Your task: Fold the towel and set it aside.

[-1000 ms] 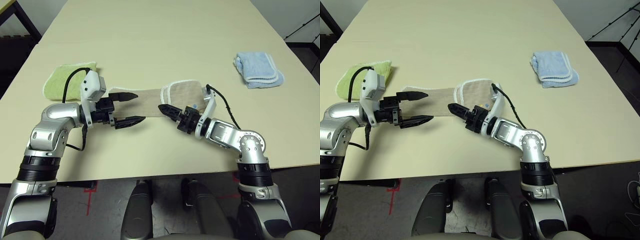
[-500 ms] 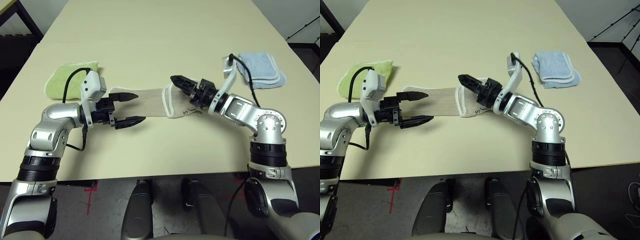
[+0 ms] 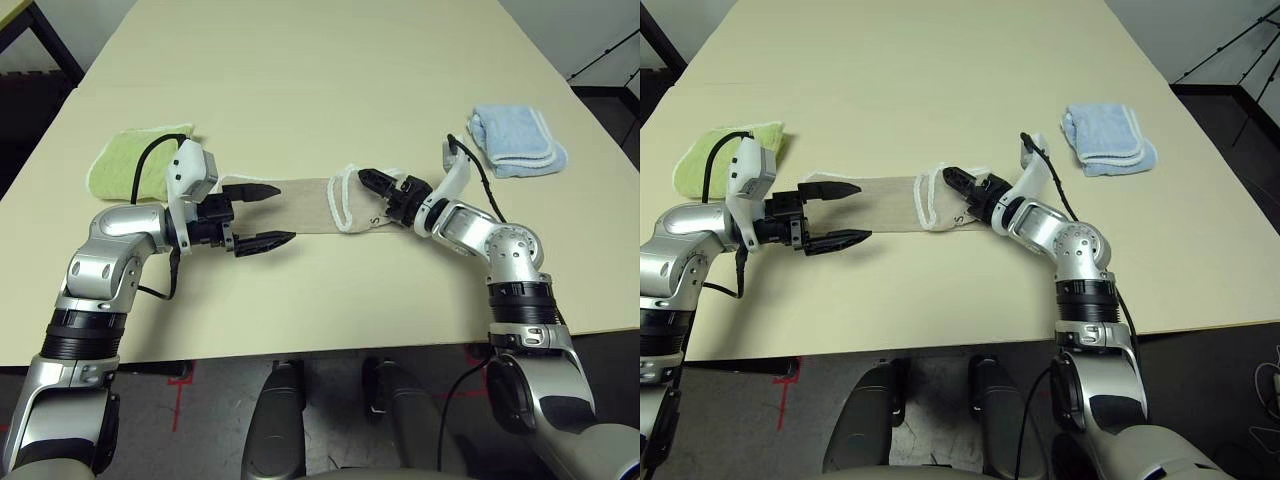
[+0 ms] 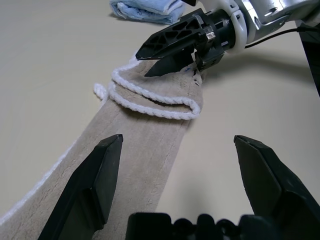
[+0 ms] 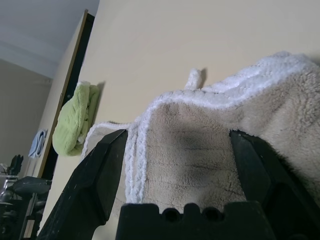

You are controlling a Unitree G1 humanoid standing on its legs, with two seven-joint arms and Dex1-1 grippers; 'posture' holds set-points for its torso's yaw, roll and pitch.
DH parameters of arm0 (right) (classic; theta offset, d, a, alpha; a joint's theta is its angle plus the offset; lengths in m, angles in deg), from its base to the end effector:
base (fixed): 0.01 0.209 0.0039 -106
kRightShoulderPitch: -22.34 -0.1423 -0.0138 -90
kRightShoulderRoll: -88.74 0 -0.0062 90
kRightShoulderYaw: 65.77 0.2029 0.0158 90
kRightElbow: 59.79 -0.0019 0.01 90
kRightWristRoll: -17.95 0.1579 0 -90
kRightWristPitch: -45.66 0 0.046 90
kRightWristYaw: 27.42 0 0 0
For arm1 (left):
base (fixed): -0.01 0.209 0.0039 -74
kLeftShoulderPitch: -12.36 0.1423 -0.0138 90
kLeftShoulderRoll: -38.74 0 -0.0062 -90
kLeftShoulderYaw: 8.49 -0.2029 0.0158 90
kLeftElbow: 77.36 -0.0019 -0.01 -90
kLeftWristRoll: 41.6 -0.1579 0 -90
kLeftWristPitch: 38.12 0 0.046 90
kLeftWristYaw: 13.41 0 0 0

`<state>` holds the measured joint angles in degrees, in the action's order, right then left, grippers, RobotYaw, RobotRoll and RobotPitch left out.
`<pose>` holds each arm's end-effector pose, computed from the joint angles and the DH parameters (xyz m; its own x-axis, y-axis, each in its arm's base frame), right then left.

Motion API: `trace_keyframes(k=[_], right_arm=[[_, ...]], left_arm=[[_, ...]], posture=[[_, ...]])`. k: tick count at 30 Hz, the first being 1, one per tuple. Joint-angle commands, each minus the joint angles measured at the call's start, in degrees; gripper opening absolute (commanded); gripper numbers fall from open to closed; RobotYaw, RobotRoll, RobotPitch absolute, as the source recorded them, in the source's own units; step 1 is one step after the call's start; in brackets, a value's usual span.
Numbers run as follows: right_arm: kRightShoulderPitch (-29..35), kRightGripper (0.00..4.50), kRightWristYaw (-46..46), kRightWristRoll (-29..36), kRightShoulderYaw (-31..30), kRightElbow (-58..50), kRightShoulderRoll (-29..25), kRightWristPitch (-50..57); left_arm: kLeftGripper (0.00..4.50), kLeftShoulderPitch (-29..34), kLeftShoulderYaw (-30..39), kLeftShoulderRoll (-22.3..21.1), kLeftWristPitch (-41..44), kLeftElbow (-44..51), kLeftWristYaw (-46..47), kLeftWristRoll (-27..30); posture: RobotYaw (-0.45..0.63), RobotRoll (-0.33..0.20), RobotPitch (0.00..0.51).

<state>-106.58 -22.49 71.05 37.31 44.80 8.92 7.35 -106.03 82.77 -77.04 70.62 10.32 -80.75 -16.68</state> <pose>0.3359 -0.1406 0.1353 0.7708 0.6261 -0.1178 -0.3477 0.5683 0.7458 0.2997 0.2660 0.1890 0.4176 -0.8877 -0.1940 0.8977 0.3700 0.2395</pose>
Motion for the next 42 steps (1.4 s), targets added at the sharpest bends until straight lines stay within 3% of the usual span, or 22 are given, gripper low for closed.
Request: trace_keyframes(k=[1,9,13,18,27,32,37,42], right_arm=[[0.83,4.48,0.96,-1.73,0.54,-0.1,-0.83,0.49],[-0.49,4.48,8.34,-1.01,0.84,-12.47,-8.2,0.68],[2.25,4.48,18.01,-9.48,-6.26,-19.06,-16.52,-5.85],[7.7,4.48,27.04,-17.22,-10.28,-22.82,-22.46,-15.59],[19.23,4.48,36.46,-19.49,-7.58,-26.72,-25.1,-25.79],[27.42,4.48,43.48,-23.75,-8.24,-24.35,-24.85,-38.05],[30.51,4.48,47.95,-27.09,-8.88,-19.33,-23.18,-48.47],[29.54,4.48,50.22,-28.82,-8.87,-14.87,-22.41,-53.58]], left_arm=[[4.5,-0.6,1.29,0.48,0.7,1.36,1.96,0.42],[4.5,-5.21,7.52,5.78,8.14,3.03,16.23,4.03],[4.5,-5.0,12.01,8.02,15.22,5.5,25.63,6.57],[4.5,-2.11,15.02,9.96,18.71,8.0,32.48,7.58],[4.5,5.55,17.93,11.45,23.49,12.67,38.44,10.3],[4.5,7.46,18.23,10.87,25.07,12.06,39.21,10.67],[4.5,7.43,18.21,11.1,25.13,10.83,41.04,9.47],[4.5,8.29,18.11,10.46,27.46,12.27,42.85,9.65]], posture=[[0.19,0.0,0.191],[0.19,0.0,0.189],[0.2,0.0,0.186],[0.22,0.0,0.179],[0.22,0.0,0.171],[0.21,0.0,0.169],[0.21,0.0,0.168],[0.21,0.0,0.17]])
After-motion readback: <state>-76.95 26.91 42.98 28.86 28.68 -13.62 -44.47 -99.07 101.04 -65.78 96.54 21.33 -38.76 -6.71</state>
